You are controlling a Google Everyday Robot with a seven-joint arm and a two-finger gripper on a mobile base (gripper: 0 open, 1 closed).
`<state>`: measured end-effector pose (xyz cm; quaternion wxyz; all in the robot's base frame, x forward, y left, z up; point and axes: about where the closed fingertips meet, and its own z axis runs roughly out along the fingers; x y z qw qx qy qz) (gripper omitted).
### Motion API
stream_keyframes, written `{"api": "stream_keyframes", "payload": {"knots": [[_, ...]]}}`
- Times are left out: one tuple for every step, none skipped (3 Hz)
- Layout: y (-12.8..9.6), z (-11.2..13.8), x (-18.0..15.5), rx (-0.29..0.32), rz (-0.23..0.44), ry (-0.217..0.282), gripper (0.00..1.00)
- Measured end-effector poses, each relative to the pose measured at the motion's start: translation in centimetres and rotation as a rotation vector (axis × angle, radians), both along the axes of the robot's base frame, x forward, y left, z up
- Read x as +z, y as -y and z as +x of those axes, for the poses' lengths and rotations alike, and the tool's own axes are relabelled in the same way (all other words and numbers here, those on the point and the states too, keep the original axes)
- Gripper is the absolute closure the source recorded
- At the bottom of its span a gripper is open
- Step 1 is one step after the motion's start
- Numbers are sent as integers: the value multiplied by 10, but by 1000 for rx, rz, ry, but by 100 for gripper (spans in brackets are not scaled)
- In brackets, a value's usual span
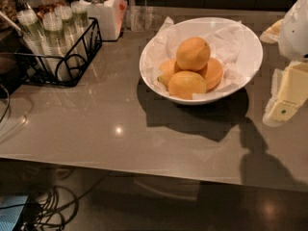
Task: Pick orange from white bowl
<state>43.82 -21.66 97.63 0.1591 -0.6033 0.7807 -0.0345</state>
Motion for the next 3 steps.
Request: {"api": "stream_keyframes", "payload": {"knots": [[0, 0, 0, 0, 0, 0, 0], [-12, 17, -1, 56, 76, -14, 0], [-62, 58, -2, 217, 197, -47, 0]]}}
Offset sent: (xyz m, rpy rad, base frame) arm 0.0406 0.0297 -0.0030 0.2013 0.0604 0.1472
